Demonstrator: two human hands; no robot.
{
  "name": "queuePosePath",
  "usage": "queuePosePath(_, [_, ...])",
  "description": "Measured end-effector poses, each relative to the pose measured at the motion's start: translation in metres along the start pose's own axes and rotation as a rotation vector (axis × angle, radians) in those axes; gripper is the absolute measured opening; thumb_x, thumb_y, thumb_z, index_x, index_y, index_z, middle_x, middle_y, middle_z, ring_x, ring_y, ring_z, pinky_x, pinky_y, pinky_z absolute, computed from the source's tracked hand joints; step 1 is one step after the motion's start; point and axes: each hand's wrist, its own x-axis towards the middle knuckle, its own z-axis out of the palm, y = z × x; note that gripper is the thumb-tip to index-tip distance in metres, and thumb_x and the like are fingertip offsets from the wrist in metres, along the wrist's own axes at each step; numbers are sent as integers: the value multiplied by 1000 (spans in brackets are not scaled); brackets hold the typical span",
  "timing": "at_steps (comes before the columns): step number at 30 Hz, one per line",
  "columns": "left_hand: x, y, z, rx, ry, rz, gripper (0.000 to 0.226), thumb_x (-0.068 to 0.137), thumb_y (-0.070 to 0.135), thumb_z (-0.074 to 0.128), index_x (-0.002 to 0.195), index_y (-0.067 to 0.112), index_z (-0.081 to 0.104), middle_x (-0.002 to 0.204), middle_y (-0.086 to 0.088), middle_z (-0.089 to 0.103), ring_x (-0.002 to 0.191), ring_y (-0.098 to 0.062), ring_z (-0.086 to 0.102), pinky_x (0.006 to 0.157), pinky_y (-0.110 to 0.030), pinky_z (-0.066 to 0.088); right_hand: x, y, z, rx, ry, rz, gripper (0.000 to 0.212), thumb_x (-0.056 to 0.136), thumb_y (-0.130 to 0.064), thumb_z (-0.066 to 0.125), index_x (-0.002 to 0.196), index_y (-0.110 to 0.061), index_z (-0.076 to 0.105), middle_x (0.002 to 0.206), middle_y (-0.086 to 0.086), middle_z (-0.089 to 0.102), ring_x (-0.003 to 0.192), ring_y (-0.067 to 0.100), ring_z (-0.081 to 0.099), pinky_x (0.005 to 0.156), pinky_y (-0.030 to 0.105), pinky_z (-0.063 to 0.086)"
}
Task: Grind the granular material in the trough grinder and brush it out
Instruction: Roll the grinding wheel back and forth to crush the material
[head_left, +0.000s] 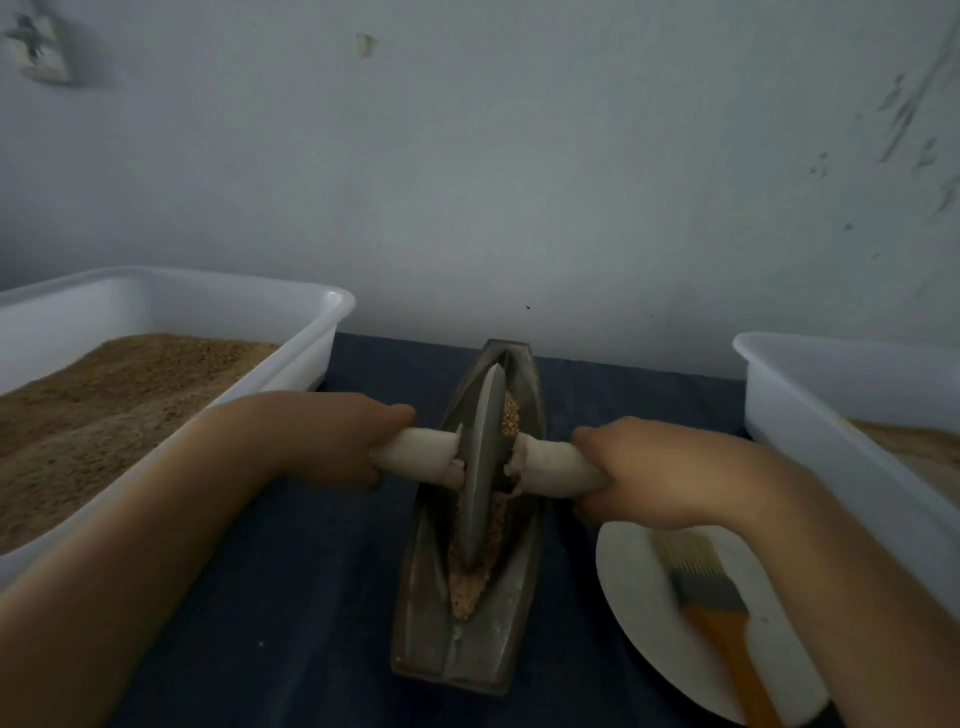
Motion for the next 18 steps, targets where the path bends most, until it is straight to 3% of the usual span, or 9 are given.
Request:
queuePosePath(3, [11, -3, 6, 11, 128, -12, 32, 89, 21, 58, 112, 25, 36, 101, 5, 48, 88, -9, 46, 80, -23, 37, 16, 7, 8, -26, 133, 49, 17, 89, -26, 56, 99, -16, 45, 87, -2, 49, 79, 15, 50, 56, 25, 35])
queuePosePath(6, [30, -9, 15, 110, 383, -44, 33, 89, 25, 56, 116, 22, 38, 117, 0, 50, 105, -17, 49, 91, -32, 39, 32, 18, 19, -88, 347, 74, 18, 89, -27, 53, 101, -16, 45, 99, 3, 56, 86, 21, 54, 61, 30, 30])
queuePosePath(11, [56, -5, 30, 202, 779, -105, 32, 87, 22, 55, 116, 19, 42, 116, -1, 48, 107, -21, 46, 92, -34, 32, 52, 28, 34, -211, 634, 125, 20, 89, -24, 51, 106, -16, 45, 106, 2, 56, 97, 23, 50, 65, 31, 18])
queuePosePath(15, [55, -6, 30, 204, 794, -79, 33, 85, 21, 57, 115, 20, 42, 114, 0, 49, 106, -20, 46, 93, -34, 31, 51, 30, 34, -182, 603, 107, 20, 90, -26, 51, 105, -15, 44, 106, 3, 56, 96, 23, 51, 66, 31, 21])
queuePosePath(18, [46, -8, 23, 192, 622, -77, 36, 88, 25, 56, 119, 22, 38, 118, 1, 49, 110, -19, 48, 93, -33, 35, 42, 24, 26, -159, 473, 81, 23, 91, -28, 51, 107, -13, 44, 107, 5, 57, 95, 24, 54, 67, 30, 26])
